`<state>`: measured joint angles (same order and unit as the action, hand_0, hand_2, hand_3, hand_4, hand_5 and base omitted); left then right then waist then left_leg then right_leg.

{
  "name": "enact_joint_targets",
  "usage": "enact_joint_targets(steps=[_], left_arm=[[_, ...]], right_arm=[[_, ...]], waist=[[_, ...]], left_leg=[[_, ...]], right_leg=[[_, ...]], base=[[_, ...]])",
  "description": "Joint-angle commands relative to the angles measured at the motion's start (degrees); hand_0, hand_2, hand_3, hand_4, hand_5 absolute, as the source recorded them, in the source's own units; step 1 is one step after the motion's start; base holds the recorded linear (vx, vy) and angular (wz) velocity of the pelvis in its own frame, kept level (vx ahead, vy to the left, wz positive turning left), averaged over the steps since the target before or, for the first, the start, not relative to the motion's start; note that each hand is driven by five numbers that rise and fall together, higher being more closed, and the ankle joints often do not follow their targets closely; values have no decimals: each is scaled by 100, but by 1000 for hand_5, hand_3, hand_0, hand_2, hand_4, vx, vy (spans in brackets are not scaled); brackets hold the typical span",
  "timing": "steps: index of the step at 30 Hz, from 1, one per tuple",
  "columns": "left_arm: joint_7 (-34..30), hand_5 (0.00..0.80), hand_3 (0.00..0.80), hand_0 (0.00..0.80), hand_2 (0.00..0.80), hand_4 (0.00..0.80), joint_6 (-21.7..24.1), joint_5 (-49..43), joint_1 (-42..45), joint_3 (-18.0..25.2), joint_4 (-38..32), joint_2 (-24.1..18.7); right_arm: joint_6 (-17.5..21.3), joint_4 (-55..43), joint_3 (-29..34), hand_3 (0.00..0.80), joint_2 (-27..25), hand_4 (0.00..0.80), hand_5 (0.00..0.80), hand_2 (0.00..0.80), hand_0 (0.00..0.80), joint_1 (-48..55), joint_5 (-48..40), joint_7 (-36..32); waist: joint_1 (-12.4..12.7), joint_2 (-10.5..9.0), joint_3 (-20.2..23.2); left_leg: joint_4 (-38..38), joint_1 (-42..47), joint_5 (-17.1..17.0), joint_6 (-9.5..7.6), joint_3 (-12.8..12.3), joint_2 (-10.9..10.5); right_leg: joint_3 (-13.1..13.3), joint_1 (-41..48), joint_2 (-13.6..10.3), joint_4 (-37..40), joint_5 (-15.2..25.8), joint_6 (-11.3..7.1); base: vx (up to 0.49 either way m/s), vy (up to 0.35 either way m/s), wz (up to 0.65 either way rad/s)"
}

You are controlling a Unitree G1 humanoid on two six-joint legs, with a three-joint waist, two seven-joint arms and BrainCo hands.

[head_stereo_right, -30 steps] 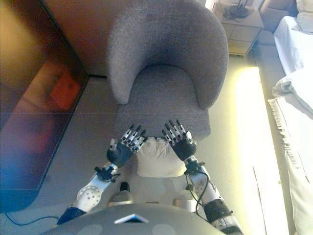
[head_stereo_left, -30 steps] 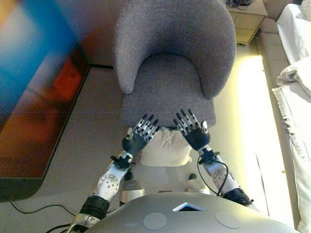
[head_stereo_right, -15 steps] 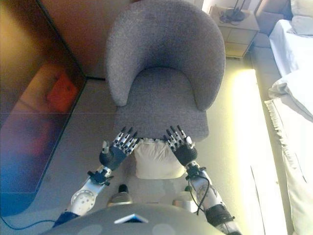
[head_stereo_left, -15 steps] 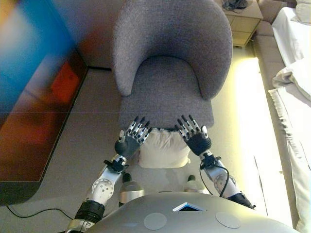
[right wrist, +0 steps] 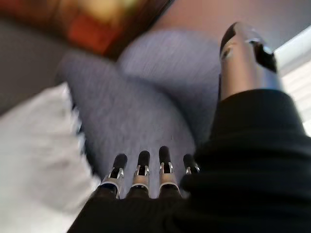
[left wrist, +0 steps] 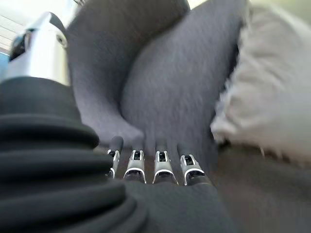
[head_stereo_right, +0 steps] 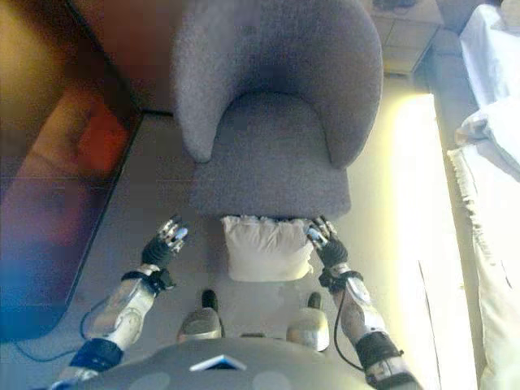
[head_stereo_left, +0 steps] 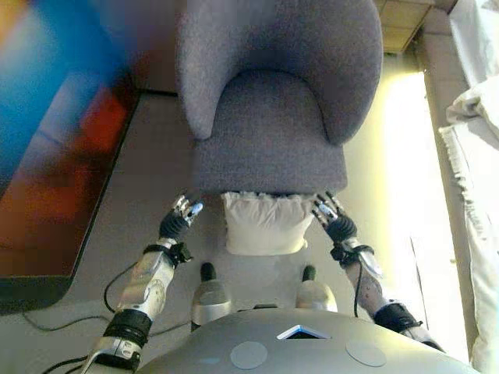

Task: Pick up the cushion and take it to the sofa

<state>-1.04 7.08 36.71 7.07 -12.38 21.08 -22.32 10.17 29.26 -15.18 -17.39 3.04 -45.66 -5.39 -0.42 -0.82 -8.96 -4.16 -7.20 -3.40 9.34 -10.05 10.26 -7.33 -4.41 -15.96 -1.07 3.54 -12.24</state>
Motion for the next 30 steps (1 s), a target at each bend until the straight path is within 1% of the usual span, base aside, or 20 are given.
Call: enact_joint_targets(steps=[1,2,3,6,7,8,10,11,13,14,15,17,18,19,21,22,25,27,28,30], left_arm=[[375,0,0,0,0,0,422,-405,-594,-77,-12,-133],[425,0,0,0,0,0,445,-408,-664,-114,42,-151],[500,0,0,0,0,0,478,-419,-784,-144,109,-191],[706,0,0,0,0,0,563,-425,-1262,-284,312,-285],[780,0,0,0,0,0,632,-426,-1446,-337,423,-308],[901,0,0,0,0,0,672,-463,-1614,-391,517,-309],[1296,0,0,0,0,0,754,-497,-1990,-549,747,-222],[1408,0,0,0,0,0,783,-516,-2160,-594,826,-183],[1643,0,0,0,0,0,825,-584,-2474,-648,950,-84],[1655,0,0,0,0,0,836,-580,-2512,-644,962,-74],[1676,0,0,0,0,0,873,-522,-2661,-584,996,-40],[1725,0,0,0,0,0,900,-514,-2816,-565,1013,-2],[1690,0,0,0,0,0,951,-528,-2932,-557,1058,39],[1703,0,0,0,0,0,1007,-533,-3110,-600,1105,95],[1706,0,0,0,0,0,1017,-518,-3295,-660,1174,161],[1756,0,0,0,0,0,1054,-553,-3404,-713,1216,196],[1873,0,0,0,0,0,1043,-556,-3574,-772,1192,230],[1978,0,0,0,0,0,1031,-587,-3685,-807,1128,219],[2014,0,0,0,0,0,1003,-584,-3737,-816,1120,228],[2043,0,0,0,0,0,941,-601,-3859,-795,1113,192]], right_arm=[[413,-67,49,0,-18,0,0,0,0,-695,230,204],[408,1,13,0,-23,0,0,0,0,-796,214,271],[397,77,-14,0,-15,0,0,0,0,-920,179,378],[491,444,9,0,-32,0,0,0,0,-1352,215,609],[492,571,17,0,-62,0,0,0,0,-1570,226,666],[482,648,-4,0,-83,0,0,0,0,-1762,269,800],[426,746,-87,0,-101,0,0,0,0,-2186,487,1161],[383,717,-125,0,-142,0,0,0,0,-2338,587,1281],[237,575,-199,0,-263,0,0,0,0,-2590,823,1565],[225,564,-199,0,-292,0,0,0,0,-2626,832,1582],[106,552,-190,0,-412,0,0,0,0,-2782,839,1615],[-13,674,-147,0,-487,0,0,0,0,-2984,736,1624],[3,840,-115,0,-519,0,0,0,0,-3180,705,1644],[92,1027,-81,0,-582,0,0,0,0,-3418,714,1750],[175,1177,-51,0,-679,0,0,0,0,-3641,685,1877],[162,1232,-27,0,-732,0,0,0,0,-3802,791,2044],[85,1269,-43,0,-810,0,0,0,0,-4061,786,2245],[19,1287,-54,0,-862,0,0,0,0,-4240,793,2414],[-8,1347,-56,0,-878,0,0,0,0,-4318,733,2420],[-75,1409,-21,0,-912,0,0,0,0,-4463,670,2481]], waist=[[234,-104,-578],[247,-114,-662],[255,-135,-788],[225,-135,-1096],[219,-132,-1170],[202,-125,-1246],[147,-84,-1426],[116,-70,-1512],[84,-24,-1681],[80,-17,-1701],[75,31,-1812],[85,112,-1922],[83,158,-1983],[71,250,-2072],[42,362,-2083],[26,435,-2083],[-1,522,-2083],[-4,552,-2083],[2,558,-2083],[8,564,-2083]], left_leg=[[-1397,-812,504,-364,487,9],[-1531,-923,544,-353,518,49],[-1677,-1071,583,-311,562,113],[-1900,-1466,642,-118,658,288],[-1981,-1644,628,-74,641,374],[-2079,-1805,621,-27,662,434],[-2213,-2140,527,85,799,553],[-2308,-2292,515,97,849,563],[-2463,-2585,461,87,859,568],[-2497,-2644,462,83,854,571],[-2624,-2855,474,71,851,574],[-2869,-3142,545,53,868,605],[-2959,-3307,543,23,884,586],[-3193,-3587,608,-23,852,617],[-3421,-3912,646,-72,819,695],[-3603,-4177,691,-111,879,664],[-3928,-4630,762,-160,987,628],[-4270,-5022,875,-200,1061,590],[-4572,-5141,1161,-177,1107,594],[-4973,-5517,1309,-225,1150,546]], right_leg=[[32,-508,-518,-1025,267,129],[47,-648,-562,-1141,294,133],[74,-825,-665,-1189,412,123],[211,-1281,-885,-962,886,-9],[174,-1342,-892,-892,890,-61],[139,-1450,-874,-876,890,-61],[241,-1786,-753,-1153,708,-70],[286,-1925,-710,-1300,616,-61],[289,-2322,-684,-1778,394,-33],[296,-2414,-680,-1881,352,-30],[328,-2751,-649,-2258,189,11],[385,-3111,-622,-2732,-31,77],[388,-3319,-655,-2906,-61,125],[387,-3618,-692,-3276,-207,179],[398,-3978,-767,-3664,-360,228],[508,-4310,-734,-3953,-455,266],[677,-4809,-653,-4373,-584,307],[739,-5231,-626,-4750,-687,356],[776,-5385,-624,-5093,-950,327],[826,-5763,-608,-5478,-1058,365]], base=[[-142,-91,-4],[-113,-148,-23],[-101,-195,-44],[-128,-236,-23],[-161,-180,13],[-164,-106,8],[-135,-48,-5],[-124,3,-4],[-108,28,5],[-105,32,8],[-85,11,6],[-85,-34,9],[-118,-92,15],[-123,-88,19],[-91,-85,36],[-63,-71,53],[-50,-37,35],[-20,-37,16],[39,-43,10],[9,-43,9]])
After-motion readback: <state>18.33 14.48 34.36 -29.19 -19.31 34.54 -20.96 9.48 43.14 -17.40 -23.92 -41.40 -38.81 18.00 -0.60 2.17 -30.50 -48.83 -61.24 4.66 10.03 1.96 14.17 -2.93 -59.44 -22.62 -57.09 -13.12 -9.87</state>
